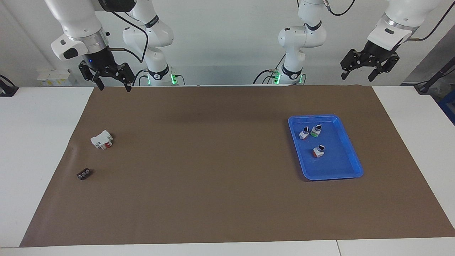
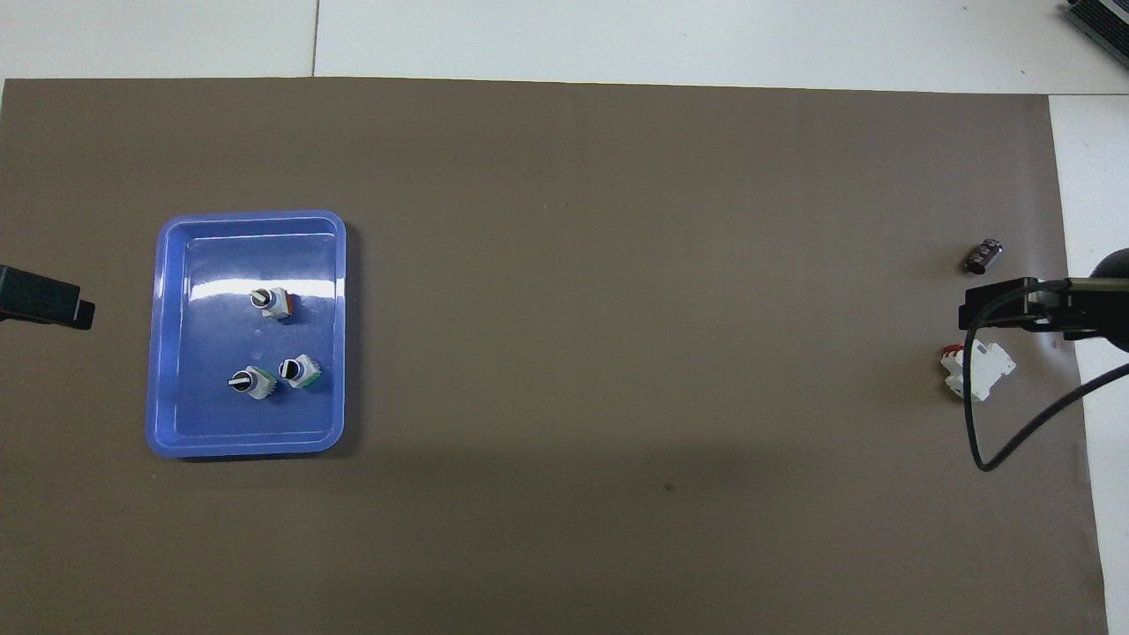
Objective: Turn and place switch with both arms
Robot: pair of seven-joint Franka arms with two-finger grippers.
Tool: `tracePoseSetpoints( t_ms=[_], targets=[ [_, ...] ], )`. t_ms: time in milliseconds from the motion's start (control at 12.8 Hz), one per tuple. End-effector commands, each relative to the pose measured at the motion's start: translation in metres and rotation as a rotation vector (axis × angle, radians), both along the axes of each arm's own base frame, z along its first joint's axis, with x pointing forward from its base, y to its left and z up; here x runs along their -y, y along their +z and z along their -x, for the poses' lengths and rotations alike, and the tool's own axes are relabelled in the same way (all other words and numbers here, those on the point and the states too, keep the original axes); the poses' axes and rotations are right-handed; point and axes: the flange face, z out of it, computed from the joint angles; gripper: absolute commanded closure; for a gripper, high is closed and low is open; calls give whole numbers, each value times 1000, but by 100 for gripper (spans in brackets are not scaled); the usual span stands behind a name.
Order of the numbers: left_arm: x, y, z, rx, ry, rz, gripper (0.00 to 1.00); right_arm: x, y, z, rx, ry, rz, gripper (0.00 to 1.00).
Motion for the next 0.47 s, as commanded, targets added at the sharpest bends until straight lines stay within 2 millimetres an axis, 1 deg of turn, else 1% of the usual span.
tracePoseSetpoints(
  t_ms=[0, 391],
  targets=[
    [3, 3, 2, -3, 36, -33, 0, 3, 4, 5, -2, 0, 0, 0],
    [10, 2, 6, 1, 13, -32, 0, 3, 5, 5, 0, 0, 0, 0]
  ],
)
